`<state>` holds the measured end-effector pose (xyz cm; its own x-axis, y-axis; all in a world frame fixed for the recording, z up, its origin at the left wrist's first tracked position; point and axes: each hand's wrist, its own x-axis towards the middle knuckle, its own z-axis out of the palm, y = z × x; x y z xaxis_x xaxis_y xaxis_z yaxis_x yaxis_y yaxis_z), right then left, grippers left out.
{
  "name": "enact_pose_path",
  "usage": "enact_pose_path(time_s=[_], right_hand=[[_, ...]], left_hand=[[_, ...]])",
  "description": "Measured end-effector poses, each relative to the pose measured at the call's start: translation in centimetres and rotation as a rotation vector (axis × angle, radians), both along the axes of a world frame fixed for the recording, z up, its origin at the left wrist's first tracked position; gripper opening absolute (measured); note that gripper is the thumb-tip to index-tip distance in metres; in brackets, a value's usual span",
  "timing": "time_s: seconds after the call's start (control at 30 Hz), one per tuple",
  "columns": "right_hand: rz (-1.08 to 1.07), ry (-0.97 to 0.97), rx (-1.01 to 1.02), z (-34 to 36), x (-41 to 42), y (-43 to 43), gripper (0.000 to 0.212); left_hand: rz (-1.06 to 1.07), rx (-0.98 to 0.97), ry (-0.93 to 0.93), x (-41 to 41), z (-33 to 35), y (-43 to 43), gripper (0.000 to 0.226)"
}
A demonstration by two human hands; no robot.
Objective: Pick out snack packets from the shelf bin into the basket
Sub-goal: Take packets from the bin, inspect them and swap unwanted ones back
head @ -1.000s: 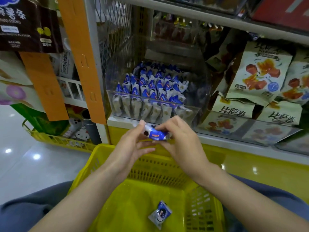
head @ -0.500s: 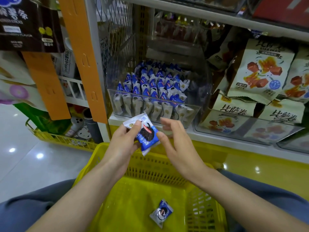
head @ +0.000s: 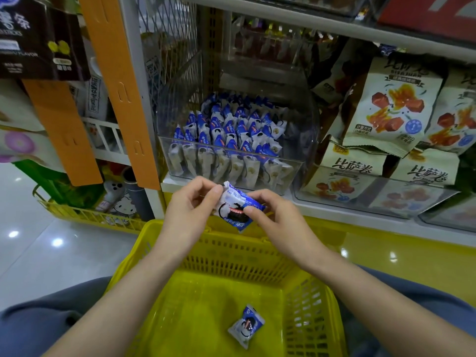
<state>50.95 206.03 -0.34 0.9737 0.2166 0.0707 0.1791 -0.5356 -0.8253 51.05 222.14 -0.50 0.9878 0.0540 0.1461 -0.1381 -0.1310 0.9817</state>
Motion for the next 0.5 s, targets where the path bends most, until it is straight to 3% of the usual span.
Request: enact_pose_path(time_s=[0.1,0.23,0.37,0.5], right_hand=[[0.038,-0.078,-0.069,0.16,-0.07,-0.05,0.017],[0.048,-0.102,-0.081,0.16,0.03,0.06,0.018],[-0.065,0.318,0.387,0.42,0.26,0.34,0.019],[-0.152,0.322,0.541,0.60,0.75,-0.21,0.009]], left_hand=[[0.039,0.030,0.017,0.00,-0.29,-0.01,0.020],[0.096,-0.107,0.156,-0.02,-0.80,-0.37,0.022],[0.141,-0.181,0.185,-0.04,-0.76,-0.57,0.021],[0.102,-0.221,0.235,-0.16,-0.71,-0.79,0.012]])
